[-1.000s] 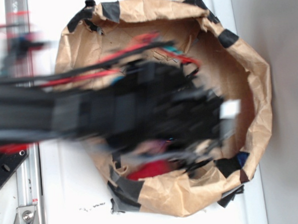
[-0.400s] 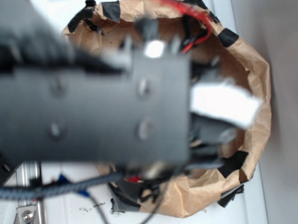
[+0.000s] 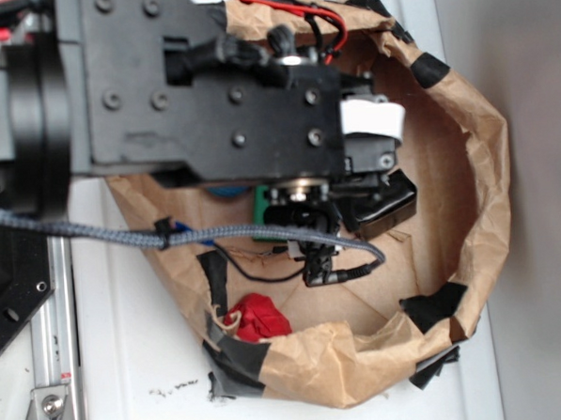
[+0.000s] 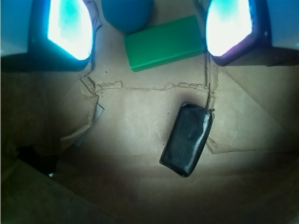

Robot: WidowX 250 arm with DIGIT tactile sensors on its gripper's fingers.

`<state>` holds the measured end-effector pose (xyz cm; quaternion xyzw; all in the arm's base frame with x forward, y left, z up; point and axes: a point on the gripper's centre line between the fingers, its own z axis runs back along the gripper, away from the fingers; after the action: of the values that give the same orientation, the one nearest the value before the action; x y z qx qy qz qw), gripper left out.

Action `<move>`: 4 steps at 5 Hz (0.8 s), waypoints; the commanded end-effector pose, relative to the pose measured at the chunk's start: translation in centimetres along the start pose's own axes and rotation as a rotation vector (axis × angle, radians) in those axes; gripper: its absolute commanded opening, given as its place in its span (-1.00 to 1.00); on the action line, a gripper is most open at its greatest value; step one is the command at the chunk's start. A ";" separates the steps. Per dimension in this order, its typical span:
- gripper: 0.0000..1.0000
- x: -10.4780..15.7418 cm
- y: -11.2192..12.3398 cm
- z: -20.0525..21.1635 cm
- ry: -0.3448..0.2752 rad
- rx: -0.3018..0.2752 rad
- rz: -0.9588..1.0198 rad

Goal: Grab the black box.

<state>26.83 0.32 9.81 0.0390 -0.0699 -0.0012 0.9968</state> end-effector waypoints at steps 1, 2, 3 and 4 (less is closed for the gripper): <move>1.00 4.5 -0.7 -3.5 -0.179 -0.068 0.290; 1.00 5.3 -0.9 -4.6 -0.114 0.000 0.264; 1.00 3.2 -1.9 -3.5 -0.136 0.021 0.250; -1.00 3.3 -2.5 -4.5 -0.111 -0.038 0.251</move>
<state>30.35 -2.98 5.10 0.0175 -0.1081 0.1165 0.9871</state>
